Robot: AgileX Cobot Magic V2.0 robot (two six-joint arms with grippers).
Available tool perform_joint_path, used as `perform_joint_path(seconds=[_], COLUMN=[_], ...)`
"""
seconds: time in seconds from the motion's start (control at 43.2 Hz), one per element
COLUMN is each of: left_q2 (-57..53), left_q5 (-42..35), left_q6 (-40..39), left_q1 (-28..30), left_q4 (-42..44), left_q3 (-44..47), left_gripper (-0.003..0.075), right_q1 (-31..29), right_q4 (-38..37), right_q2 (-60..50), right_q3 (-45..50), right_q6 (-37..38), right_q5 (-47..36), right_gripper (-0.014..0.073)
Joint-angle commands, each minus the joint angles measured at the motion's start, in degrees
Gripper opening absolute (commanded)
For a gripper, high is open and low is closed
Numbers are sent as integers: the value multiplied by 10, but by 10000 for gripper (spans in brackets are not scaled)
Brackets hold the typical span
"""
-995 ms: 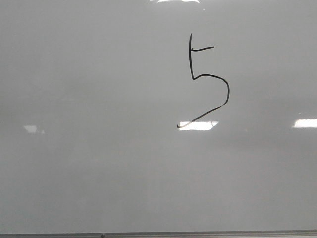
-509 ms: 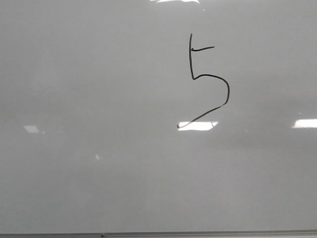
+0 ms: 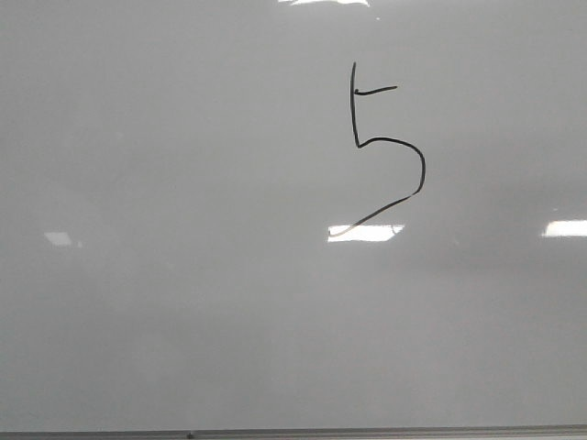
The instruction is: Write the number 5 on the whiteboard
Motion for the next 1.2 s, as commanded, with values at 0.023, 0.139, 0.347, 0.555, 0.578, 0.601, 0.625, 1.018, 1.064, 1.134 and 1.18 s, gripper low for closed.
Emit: perform_joint_path(seconds=[0.023, 0.139, 0.347, 0.555, 0.578, 0.601, 0.625, 1.018, 1.064, 1.134, 1.18], left_q2=[-55, -93, -117, -117, -117, -117, -117, -144, -158, -184, -203], left_q5=[3, 11, 10, 10, 10, 10, 10, -86, -120, -167, -189], left_q6=[-1, -1, -1, -1, -1, -1, -1, -78, -117, -153, -156], left_q1=[2, 2, 2, 2, 2, 2, 2, -11, -24, -48, -64], left_q4=[-5, -7, -9, -9, -9, -9, -9, 37, 71, 110, 123], left_q3=[-15, -15, -15, -15, -15, -15, -15, 34, 57, 99, 130], left_gripper=[-20, -20, -20, -20, -20, -20, -20, -20, -20, -20, -20], right_q1=[-4, -4, -4, -4, -4, -4, -4, -4, -4, -4, -4], right_q4=[10, 10, 10, 10, 10, 10, 10, 10, 10, 10, 10], right_q2=[4, 4, 4, 4, 4, 4, 4, 4, 4, 4, 4], right_q3=[-15, -15, -15, -15, -15, -15, -15, -15, -15, -15, -15], right_q6=[-1, -1, -1, -1, -1, -1, -1, -1, -1, -1, -1], right_q5=[-40, -40, -40, -39, -39, -39, -39, -39, -39, -39, -39], right_gripper=[-60, -60, -60, -60, -60, -60, -60, -60, -60, -60, -60])
